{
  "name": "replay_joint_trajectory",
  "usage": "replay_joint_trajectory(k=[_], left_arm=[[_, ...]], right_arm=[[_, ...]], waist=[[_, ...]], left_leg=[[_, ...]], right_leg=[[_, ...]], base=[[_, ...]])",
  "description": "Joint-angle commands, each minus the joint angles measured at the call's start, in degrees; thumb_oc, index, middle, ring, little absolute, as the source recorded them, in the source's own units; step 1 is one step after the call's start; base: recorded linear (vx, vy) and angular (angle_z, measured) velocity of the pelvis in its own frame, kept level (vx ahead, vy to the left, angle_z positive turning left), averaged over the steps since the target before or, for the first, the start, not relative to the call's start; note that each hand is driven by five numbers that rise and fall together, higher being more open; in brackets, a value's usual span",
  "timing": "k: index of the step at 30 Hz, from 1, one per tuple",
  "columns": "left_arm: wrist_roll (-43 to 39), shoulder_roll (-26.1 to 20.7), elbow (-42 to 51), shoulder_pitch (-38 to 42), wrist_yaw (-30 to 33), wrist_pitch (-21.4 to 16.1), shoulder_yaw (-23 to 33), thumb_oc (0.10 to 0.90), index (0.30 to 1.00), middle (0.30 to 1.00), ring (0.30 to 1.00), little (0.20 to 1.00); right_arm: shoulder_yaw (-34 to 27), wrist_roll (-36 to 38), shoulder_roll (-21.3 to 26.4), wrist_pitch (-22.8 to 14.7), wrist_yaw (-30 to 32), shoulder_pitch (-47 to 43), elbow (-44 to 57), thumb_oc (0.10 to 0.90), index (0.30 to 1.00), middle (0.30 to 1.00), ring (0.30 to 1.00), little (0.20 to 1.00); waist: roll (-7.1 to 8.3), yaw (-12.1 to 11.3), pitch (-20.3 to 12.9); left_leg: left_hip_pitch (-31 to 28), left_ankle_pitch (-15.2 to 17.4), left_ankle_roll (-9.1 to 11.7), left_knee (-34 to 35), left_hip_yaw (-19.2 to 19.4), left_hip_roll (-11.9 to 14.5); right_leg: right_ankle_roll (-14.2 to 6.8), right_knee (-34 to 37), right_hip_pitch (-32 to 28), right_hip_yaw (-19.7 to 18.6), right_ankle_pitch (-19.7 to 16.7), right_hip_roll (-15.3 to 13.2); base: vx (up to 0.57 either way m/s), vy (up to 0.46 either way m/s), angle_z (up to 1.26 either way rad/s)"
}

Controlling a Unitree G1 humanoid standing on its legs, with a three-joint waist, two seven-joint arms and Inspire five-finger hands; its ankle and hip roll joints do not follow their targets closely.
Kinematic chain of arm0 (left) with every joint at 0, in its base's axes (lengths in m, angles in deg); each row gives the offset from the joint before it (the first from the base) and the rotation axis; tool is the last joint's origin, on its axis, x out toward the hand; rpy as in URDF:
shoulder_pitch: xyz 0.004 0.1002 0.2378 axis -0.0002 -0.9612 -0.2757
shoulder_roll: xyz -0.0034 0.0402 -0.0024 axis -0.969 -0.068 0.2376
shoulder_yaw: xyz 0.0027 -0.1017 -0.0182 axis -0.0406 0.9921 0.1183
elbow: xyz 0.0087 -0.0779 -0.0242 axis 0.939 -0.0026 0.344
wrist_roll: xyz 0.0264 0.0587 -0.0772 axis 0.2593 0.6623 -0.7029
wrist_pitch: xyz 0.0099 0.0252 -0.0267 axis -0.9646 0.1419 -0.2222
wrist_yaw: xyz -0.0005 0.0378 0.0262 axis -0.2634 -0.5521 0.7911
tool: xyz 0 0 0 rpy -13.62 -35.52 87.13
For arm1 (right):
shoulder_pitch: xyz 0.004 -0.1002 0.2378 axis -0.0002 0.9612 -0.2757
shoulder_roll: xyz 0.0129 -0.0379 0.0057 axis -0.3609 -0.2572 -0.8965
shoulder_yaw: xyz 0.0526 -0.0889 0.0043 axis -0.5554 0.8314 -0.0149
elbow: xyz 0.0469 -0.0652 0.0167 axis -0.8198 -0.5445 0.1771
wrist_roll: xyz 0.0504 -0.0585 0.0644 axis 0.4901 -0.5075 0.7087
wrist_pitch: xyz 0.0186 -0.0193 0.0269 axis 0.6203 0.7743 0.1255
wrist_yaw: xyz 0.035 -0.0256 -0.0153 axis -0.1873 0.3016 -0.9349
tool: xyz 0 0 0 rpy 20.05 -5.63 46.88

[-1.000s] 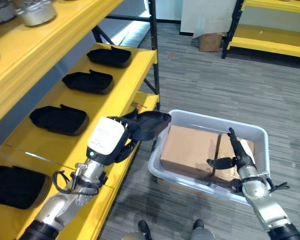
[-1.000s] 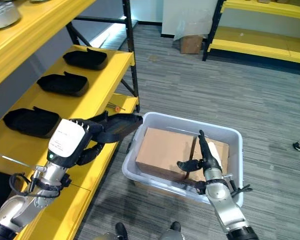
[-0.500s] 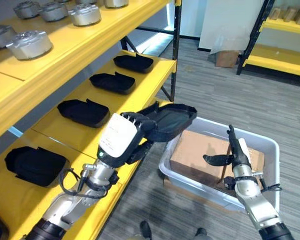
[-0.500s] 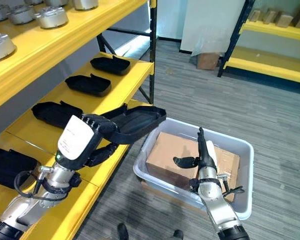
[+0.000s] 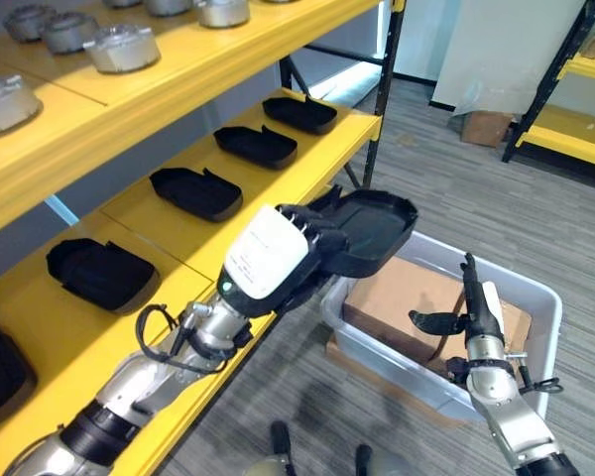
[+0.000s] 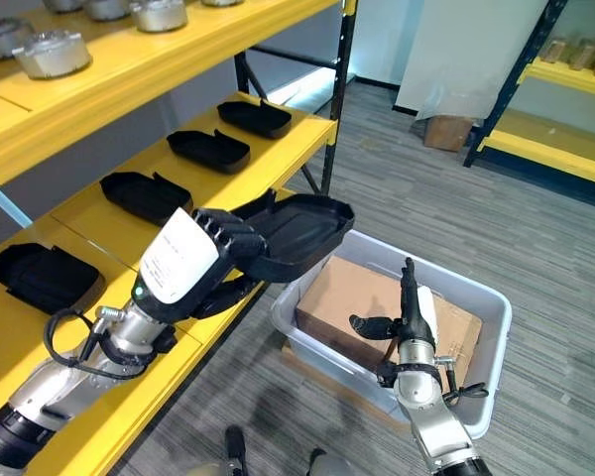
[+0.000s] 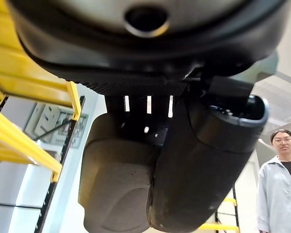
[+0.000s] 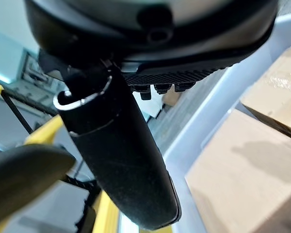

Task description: Move parts from the plastic box to the shelf.

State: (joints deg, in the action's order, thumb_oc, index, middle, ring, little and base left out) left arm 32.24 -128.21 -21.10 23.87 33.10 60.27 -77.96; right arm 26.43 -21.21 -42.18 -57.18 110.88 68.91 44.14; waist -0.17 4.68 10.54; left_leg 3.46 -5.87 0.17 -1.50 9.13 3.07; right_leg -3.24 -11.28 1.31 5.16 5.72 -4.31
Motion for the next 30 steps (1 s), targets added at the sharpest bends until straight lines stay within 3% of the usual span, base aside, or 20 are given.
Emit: replay_joint_trajectory(k=[1,4,5,6,11,12,13,15,17,21,23,26,30], left_arm=[[-3.84,2.63,3.69,4.71,3.45,-0.74,6.74,0.4,0.3,0.3,0.3,0.3],[-1.2,3.28,3.83,2.9,4.91,-1.15,7.12,0.4,0.3,0.3,0.3,0.3],[-0.92,3.26,3.83,3.5,5.32,-2.16,6.99,0.4,0.3,0.3,0.3,0.3],[-0.84,3.03,4.1,3.61,5.68,-2.05,6.91,0.4,0.3,0.3,0.3,0.3],[-0.16,1.61,5.27,2.39,7.9,0.3,7.83,0.4,0.3,0.3,0.3,0.3],[-0.88,1.43,5.48,2.17,7.68,0.19,8.24,0.4,0.3,0.3,0.3,0.3],[-2.63,1.07,5.88,1.76,6.84,-0.36,9.0,0.4,0.3,0.3,0.3,0.3],[-2.79,0.95,5.62,1.84,6.66,-0.04,9.18,0.4,0.3,0.3,0.3,0.3],[-2.0,0.95,5.17,2.41,7.34,1.34,8.46,0.4,0.3,0.3,0.3,0.3],[-0.19,1.45,5.11,2.29,8.22,2.23,7.99,0.4,0.3,0.3,0.3,0.3],[0.23,0.74,5.16,2.04,8.85,1.27,8.1,0.4,0.3,0.3,0.3,0.3],[1.04,0.19,5.31,2.98,9.86,-0.87,6.73,0.4,0.3,0.3,0.3,0.3],[1.22,0.55,5.59,4.52,8.57,-1.64,5.82,0.4,0.3,0.3,0.3,0.3]], right_arm=[[-1.91,-1.63,0.67,-4.59,0.3,-6.47,5.06,0.9,1.0,1.0,1.0,1.0],[-1.49,-0.92,1.32,-5.63,0.88,-5.39,7.08,0.9,1.0,1.0,1.0,1.0],[-1.77,-0.61,1.23,-6.66,1.99,-4.6,7.84,0.9,1.0,1.0,1.0,1.0],[-2.04,-0.65,1.22,-7.37,2.44,-4.18,8.22,0.9,1.0,1.0,1.0,1.0],[-2.02,-0.76,2.61,-7.91,0.49,-4.02,8.41,0.9,1.0,1.0,1.0,1.0],[-1.98,-0.31,3.02,-8.07,0.16,-4.11,7.91,0.9,1.0,1.0,1.0,1.0],[-2.11,-0.6,4.01,-8.78,-1.62,-4.22,6.8,0.9,1.0,1.0,1.0,1.0],[-1.65,-2.01,5.08,-9.17,-4.32,-4.73,6.22,0.9,1.0,1.0,1.0,1.0],[-0.19,-0.74,6.45,-9.62,-4.2,-5.8,6.3,0.9,1.0,1.0,1.0,1.0],[-0.39,0.25,6.18,-10.29,-5.9,-5.93,8.22,0.9,1.0,1.0,1.0,1.0],[-0.31,-1.63,6.02,-10.2,-10.44,-5.47,10.02,0.9,1.0,1.0,1.0,1.0],[1.88,0.17,5.85,-9.22,-9.34,-8.02,10.99,0.9,1.0,1.0,1.0,1.0],[2.55,-1.11,5.15,-8.18,-8.12,-9.14,10.5,0.9,1.0,1.0,1.0,1.0]], waist=[[0.86,-0.11,-1.78],[0.78,0.68,-1.36],[1.02,1.47,-1.1],[1.18,1.79,-1.06],[1.71,1.94,-1.35],[1.76,1.97,-1.62],[1.59,2.22,-2.39],[1.14,2.19,-2.91],[0.48,2.03,-3.14],[-0.11,2.28,-3.73],[-0.02,1.61,-3.88],[0.52,-0.27,-3.82],[1.04,-1.68,-4.02]], left_leg=[[-5.52,8.72,-0.84,1.57,0.93,-3.38],[-3.58,8.88,-0.22,-0.61,6.48,-3.33],[-2.93,8.72,0.26,-1.69,11.36,-1.67],[-2.63,8.9,0.42,-2.47,12.52,-0.74],[-3.62,9.93,1.71,-5.1,11.0,3.64],[-4.15,8.92,2.45,-5.3,10.53,5.32],[-5.16,5.09,4.35,-5.65,9.79,9.19],[-5.6,2.79,5.29,-5.52,7.51,10.48],[-6.01,2.49,5.67,-3.97,5.21,9.86],[-8.97,6.26,5.38,0.54,6.52,7.59],[-9.77,7.35,4.58,2.02,6.02,5.96],[-10.12,7.21,3.4,3.83,4.49,4.5],[-9.5,7.51,2.13,4.06,4.1,3.06]], right_leg=[[-1.4,6.4,-2.76,-0.43,-2.37,2.67],[-1.15,9.0,-3.88,2.06,-3.36,2.07],[-1.23,9.7,-4.36,4.38,-3.58,1.1],[-1.16,9.89,-4.52,5.22,-3.59,0.68],[-0.75,8.92,-4.46,5.79,-2.96,-1.21],[-0.54,8.72,-4.39,5.79,-2.87,-1.53],[-0.21,8.57,-4.27,5.74,-2.83,-2.07],[-0.3,8.81,-3.96,4.78,-3.31,-2.49],[-0.81,8.95,-3.52,3.4,-3.97,-3.1],[-3.29,9.72,-4.01,4.04,-5.47,-5.74],[-4.85,10.4,-4.41,4.61,-6.48,-7.16],[-6.89,9.63,-4.33,5.7,-7.18,-9.11],[-7.8,8.63,-4.88,7.2,-7.36,-11.01]], base=[[-0.11,-0.027,0.09],[-0.18,-0.006,0.19],[-0.21,0.023,0.36],[-0.19,0.059,0.61],[-0.06,0.113,0.68],[-0.03,0.26,0.12],[-0.01,0.24,0.06],[0.0,0.296,0.08],[-0.01,0.366,-0.02],[-0.04,0.351,0.03],[-0.08,0.41,0.4],[-0.08,0.328,0.45],[-0.05,0.263,0.42]])
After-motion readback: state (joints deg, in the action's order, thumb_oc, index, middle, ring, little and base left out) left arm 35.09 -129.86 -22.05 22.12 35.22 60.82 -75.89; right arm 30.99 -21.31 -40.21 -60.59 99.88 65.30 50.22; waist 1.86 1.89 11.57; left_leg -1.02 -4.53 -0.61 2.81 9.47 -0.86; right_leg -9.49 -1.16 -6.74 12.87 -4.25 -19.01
